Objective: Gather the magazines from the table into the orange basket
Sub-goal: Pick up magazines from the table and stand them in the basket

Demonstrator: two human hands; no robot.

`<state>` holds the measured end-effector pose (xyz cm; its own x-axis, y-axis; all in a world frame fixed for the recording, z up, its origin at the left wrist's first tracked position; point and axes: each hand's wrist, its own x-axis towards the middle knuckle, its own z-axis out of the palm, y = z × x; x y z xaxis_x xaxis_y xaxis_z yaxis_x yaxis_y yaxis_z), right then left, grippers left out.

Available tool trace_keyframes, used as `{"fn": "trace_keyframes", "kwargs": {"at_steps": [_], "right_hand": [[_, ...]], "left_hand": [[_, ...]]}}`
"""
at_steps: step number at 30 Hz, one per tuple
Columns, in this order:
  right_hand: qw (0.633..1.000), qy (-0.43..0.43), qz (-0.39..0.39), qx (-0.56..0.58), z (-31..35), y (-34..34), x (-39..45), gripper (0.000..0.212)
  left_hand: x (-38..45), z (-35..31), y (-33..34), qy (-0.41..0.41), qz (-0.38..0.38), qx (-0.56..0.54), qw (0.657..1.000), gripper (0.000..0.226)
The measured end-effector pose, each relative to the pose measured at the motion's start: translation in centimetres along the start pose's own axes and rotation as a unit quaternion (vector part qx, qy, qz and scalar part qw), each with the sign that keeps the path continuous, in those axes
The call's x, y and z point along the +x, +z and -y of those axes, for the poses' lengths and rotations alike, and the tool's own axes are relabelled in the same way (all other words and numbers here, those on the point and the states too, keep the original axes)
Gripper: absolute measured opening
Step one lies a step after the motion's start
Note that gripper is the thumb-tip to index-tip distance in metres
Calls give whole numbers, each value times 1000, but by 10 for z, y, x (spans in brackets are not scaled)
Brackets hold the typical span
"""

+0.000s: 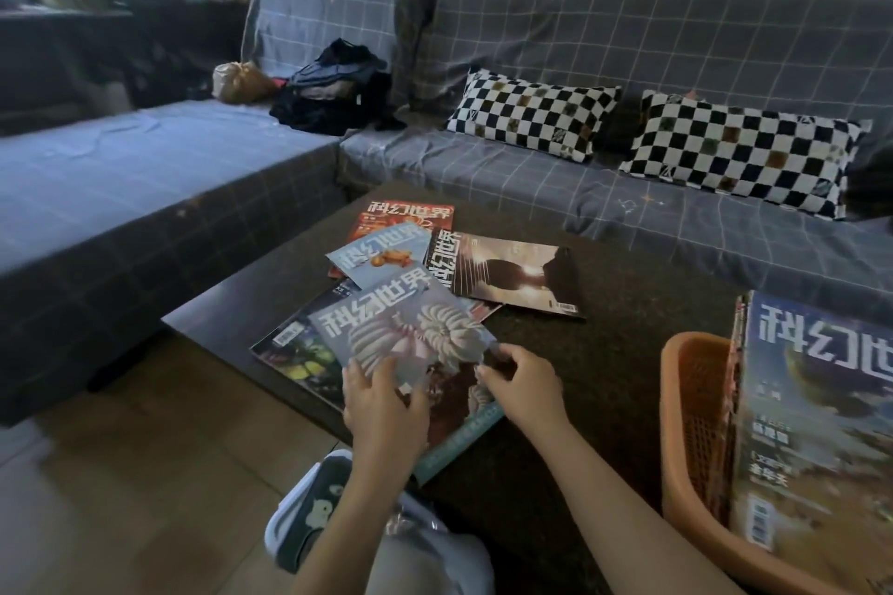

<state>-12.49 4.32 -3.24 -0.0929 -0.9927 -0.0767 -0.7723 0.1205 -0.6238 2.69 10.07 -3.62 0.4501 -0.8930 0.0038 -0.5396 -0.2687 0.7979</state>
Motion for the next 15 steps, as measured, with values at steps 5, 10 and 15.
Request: {"fn": "trace_keyframes", "kwargs": {"at_steps": [5,10,15], "right_hand": [[998,5,-4,-57,5,5,19,63],[998,48,50,7,7,-2,27,53],[992,50,72,95,9,-7,16,29]], "left_hand": [[-1,2,-5,-16,1,-81,997,46],[-1,3,-9,-17,-5,-109,994,44],[-2,3,-13,-27,-1,-111,994,43]]}}
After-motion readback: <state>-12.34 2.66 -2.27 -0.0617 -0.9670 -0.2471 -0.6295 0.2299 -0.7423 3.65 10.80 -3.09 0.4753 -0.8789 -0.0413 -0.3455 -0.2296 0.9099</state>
